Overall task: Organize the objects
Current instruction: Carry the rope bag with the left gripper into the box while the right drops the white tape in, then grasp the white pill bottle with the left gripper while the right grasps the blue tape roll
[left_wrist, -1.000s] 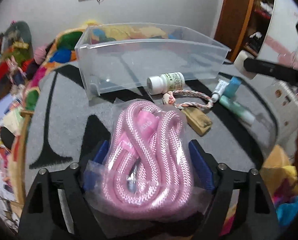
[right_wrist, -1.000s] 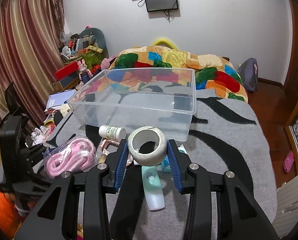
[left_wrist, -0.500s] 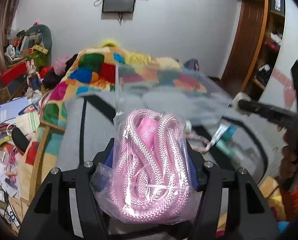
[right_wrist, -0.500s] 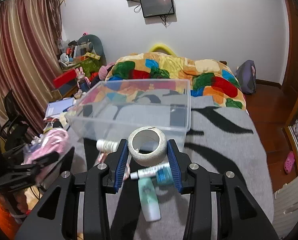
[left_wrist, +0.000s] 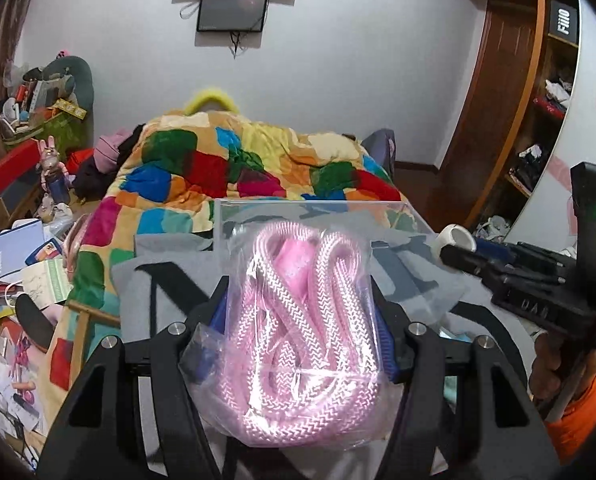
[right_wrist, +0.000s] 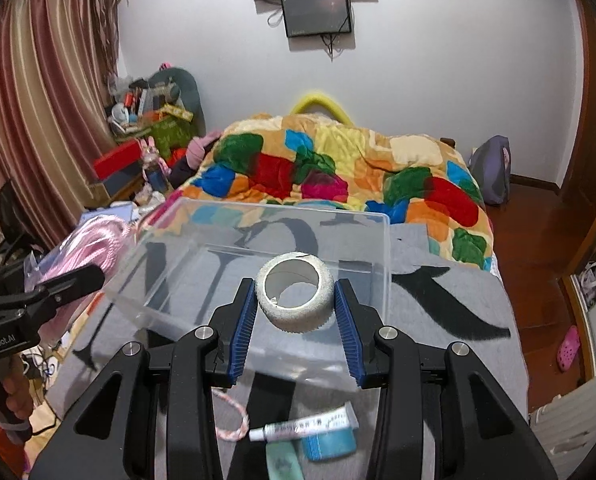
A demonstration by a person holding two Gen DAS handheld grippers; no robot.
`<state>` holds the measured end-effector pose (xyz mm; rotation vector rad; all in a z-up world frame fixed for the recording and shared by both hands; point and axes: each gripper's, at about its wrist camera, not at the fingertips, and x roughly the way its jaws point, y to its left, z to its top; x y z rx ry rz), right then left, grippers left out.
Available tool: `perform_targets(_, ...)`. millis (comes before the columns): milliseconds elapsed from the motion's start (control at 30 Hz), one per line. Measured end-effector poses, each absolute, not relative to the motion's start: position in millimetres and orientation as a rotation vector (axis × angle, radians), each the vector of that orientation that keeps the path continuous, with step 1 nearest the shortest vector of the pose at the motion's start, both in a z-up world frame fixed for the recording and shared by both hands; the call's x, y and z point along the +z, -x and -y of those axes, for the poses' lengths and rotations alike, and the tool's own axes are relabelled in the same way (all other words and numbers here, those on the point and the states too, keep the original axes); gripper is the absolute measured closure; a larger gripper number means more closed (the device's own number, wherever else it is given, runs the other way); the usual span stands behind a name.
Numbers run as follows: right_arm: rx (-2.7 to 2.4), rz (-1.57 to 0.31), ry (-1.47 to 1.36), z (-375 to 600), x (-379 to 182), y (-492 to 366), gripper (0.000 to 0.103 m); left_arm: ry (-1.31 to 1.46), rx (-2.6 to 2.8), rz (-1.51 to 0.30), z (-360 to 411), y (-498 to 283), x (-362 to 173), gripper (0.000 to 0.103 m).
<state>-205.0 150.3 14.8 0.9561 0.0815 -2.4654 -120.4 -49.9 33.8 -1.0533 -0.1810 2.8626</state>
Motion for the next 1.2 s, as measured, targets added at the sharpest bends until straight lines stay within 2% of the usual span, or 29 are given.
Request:
perform_targets(33, -2.455, -0.092, -0.978, -147, 11, 210, 0.067, 1.077, 2.850, 0.182, 49, 129, 32, 0.043)
perform_targets(100, -2.434, -0.104, -1.019, -140, 3, 218, 0.067, 1.114, 2.817, 0.179, 47, 143, 28, 0.073)
perform_targets(133, -2.425, -0.118, -1.043, -136, -2, 224, 0.067, 1.164, 2.784, 0.172, 45, 153, 24, 0.095)
perform_targets(333, -2.389, -0.145, -1.127, -128, -21, 239, 0.067, 1.268, 2.739, 0.194, 47, 178, 1, 0.095)
perform_targets(400, -2.374, -0.150, -1.139, -126, -24, 241, 0.066, 1.251, 2.733, 0.236, 50, 176, 1, 0.091)
perform_targets(500, -2.364, -0.173, -1.153, -125, -27, 242, 0.066, 1.226, 2.739, 0.233, 50, 171, 7, 0.080)
perform_targets(667, -2.355, -0.176, -1.150, -127, -25, 236, 0.055, 1.140, 2.781, 0.147, 39, 154, 25, 0.049)
perform_targets(833, -2.361, -0.182, -1.105, -135, -15, 222, 0.052, 1.073, 2.822, 0.043, 25, 132, 41, 0.039)
perform_targets(933, -2.374, -0.180, -1.063, -145, -5, 208, 0.047, 1.039, 2.856, -0.005, 19, 119, 45, 0.018)
perform_targets(1000, -2.390, -0.171, -1.035, -153, 0, 200, 0.041, 1.016, 2.869, -0.030, 16, 109, 46, 0.016)
perform_targets(1133, -2.427, -0.180, -0.996, -170, 7, 182, 0.041, 1.029, 2.852, -0.041, 10, 98, 39, 0.015)
perform_targets(1200, -2.435, -0.179, -0.997, -176, 7, 177, 0.038, 1.052, 2.845, -0.032, 9, 95, 32, 0.011)
